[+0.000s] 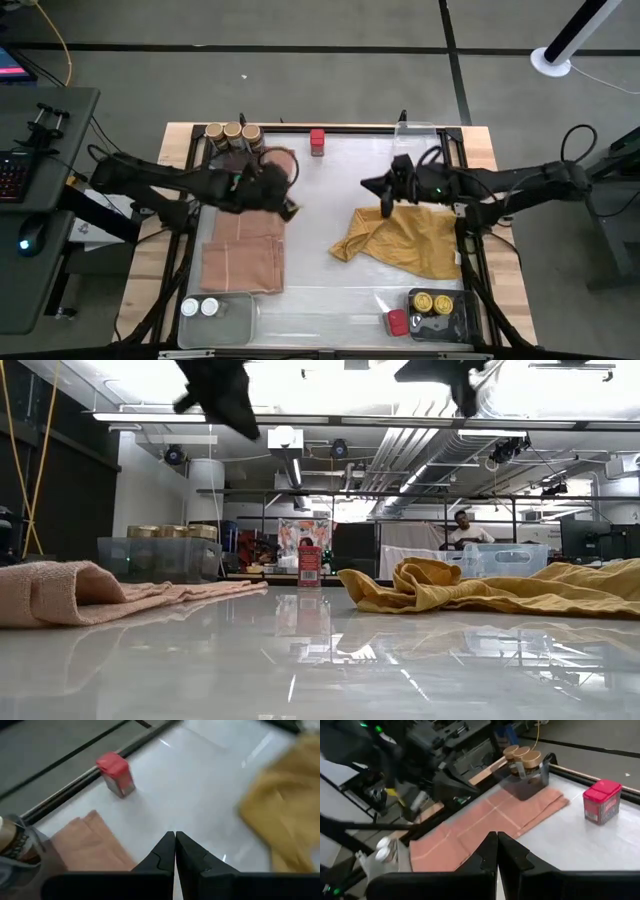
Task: Sort spices by type
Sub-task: Put the top red seasoning can into the transparent bin
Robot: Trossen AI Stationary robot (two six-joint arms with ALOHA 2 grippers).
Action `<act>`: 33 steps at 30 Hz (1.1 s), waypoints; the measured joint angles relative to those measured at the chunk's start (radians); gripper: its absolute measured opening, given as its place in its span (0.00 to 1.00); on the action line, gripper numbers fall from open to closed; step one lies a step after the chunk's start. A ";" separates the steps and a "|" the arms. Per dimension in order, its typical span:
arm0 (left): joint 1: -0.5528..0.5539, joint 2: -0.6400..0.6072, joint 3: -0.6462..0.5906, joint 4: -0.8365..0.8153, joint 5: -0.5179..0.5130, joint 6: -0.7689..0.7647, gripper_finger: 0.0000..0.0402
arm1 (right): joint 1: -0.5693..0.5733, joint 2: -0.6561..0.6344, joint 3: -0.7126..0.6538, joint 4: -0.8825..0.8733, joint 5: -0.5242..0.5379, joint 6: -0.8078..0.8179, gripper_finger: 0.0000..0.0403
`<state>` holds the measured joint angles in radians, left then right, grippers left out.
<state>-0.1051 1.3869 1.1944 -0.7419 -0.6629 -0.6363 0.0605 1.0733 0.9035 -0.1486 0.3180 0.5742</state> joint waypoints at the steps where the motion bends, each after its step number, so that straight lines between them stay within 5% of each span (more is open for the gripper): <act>1: 0.042 0.000 -0.027 0.055 0.011 0.001 0.00 | -0.029 0.012 0.000 0.020 -0.017 -0.006 0.00; 4: 0.206 0.008 -0.070 0.212 0.126 0.090 0.00 | -0.113 0.056 0.000 0.079 -0.074 -0.026 0.00; 9: 0.469 0.087 -0.064 0.517 0.468 0.347 0.02 | -0.244 0.117 0.000 0.135 -0.161 -0.011 0.00; 17: 0.698 0.331 0.119 0.498 0.773 0.434 0.32 | -0.378 0.098 0.000 0.131 -0.162 0.081 0.00; 26: 0.729 0.541 0.345 0.345 0.810 0.456 0.70 | -0.445 0.096 -0.001 0.102 -0.170 0.091 0.00; 30: 0.726 0.563 0.370 0.338 0.805 0.436 0.70 | -0.465 0.096 -0.001 0.067 -0.212 0.071 0.00; 33: 0.726 0.563 0.372 0.322 0.763 0.421 0.58 | -0.476 0.096 -0.001 0.042 -0.262 0.035 0.00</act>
<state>0.6205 1.9503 1.5661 -0.4201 0.0998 -0.2150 -0.4160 1.1690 0.9028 -0.1063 0.0560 0.6094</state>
